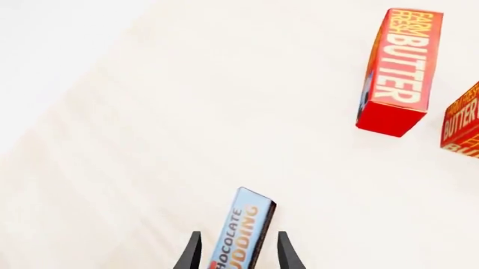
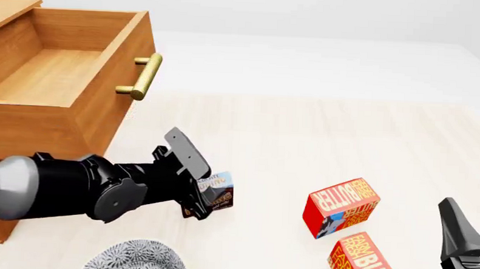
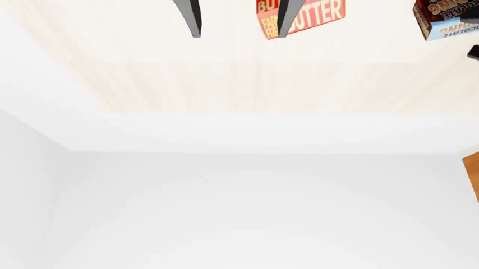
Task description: Put the chocolate pudding in the top drawer of the cabinet and close it.
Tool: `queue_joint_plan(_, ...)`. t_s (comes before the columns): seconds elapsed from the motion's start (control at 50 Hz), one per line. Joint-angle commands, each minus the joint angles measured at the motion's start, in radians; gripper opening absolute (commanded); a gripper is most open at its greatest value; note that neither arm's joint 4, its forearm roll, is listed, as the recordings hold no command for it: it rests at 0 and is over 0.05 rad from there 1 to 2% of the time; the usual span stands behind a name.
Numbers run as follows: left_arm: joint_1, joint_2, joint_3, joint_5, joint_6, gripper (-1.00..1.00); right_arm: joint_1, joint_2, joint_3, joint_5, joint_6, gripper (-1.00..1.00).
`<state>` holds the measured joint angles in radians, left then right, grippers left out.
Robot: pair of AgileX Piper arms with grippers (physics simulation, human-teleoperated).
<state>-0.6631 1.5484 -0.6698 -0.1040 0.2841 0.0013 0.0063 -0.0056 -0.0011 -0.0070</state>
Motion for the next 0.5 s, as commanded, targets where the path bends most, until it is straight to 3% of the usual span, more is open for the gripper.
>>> queue_joint_plan(0.02,0.017,0.02,0.006,-0.019,-0.007,1.0,0.0,0.0,0.0,0.0,0.0,1.0)
queue_joint_plan(0.5,0.031,0.076,0.021,-0.067,-0.005,1.0,0.0,0.0,0.0,0.0,0.0,1.0)
